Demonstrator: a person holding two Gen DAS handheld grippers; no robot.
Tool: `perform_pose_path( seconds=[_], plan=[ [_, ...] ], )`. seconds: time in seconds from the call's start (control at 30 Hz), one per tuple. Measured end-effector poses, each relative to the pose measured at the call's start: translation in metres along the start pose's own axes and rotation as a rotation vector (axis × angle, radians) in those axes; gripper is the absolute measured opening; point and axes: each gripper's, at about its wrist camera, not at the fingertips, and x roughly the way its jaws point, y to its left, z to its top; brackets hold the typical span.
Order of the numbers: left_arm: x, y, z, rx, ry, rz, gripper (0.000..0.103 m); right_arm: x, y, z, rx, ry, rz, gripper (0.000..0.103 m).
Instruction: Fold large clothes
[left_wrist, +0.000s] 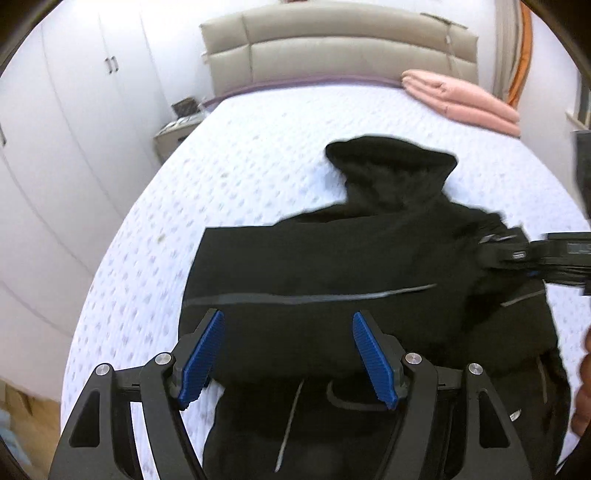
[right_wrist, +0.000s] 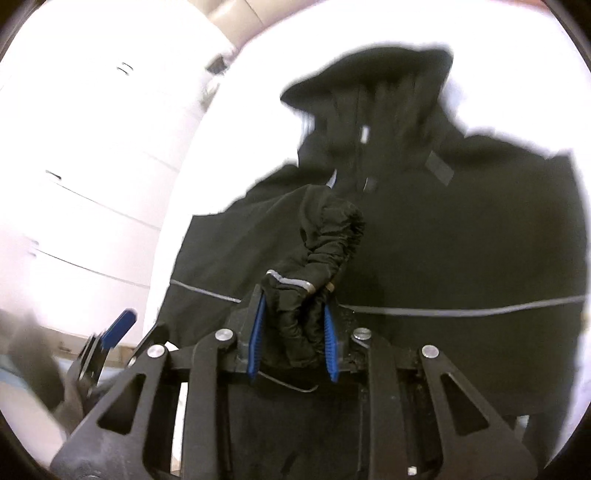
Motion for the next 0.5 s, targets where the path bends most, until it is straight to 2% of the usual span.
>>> perform_pose_path(
  seconds=[0.1,0.17,0.23,0.3,0.37,0.4,0.47,0.5],
  plan=[
    [0.016,-0.022,0.014,0.057,0.03,-0.055,0.074,-0.05,-0.007,0.008,-0.063,-0.09,-0.119,0.025],
    [0.027,-0.042,0.015,0.101,0.04,-0.074,0.074,-0.075,-0.017,0.01,-0.117,-0.139,-0.272,0.025],
    [0.046,-0.059,0.011,0.126,0.075,-0.122,0.074,-0.081,-0.034,0.009,-0.13,-0.133,-0.38,0.026],
    [0.072,-0.068,0.004,0.135,0.138,-0.153,0.074,-0.068,-0.061,0.005,-0.115,-0.082,-0.452,0.028],
    [0.106,-0.069,-0.009,0.152,0.263,-0.149,0.071,-0.04,-0.091,-0.004,-0.111,-0.018,-0.521,0.03],
    [0.117,-0.068,-0.014,0.151,0.294,-0.131,0.07,-0.026,-0.105,-0.008,-0.112,0.017,-0.538,0.031],
    [0.123,-0.061,-0.02,0.123,0.279,-0.155,0.07,0.006,-0.129,-0.021,-0.116,0.083,-0.564,0.037],
    [0.124,-0.06,-0.021,0.121,0.277,-0.161,0.07,0.012,-0.134,-0.02,-0.113,0.078,-0.554,0.038]
  ],
)
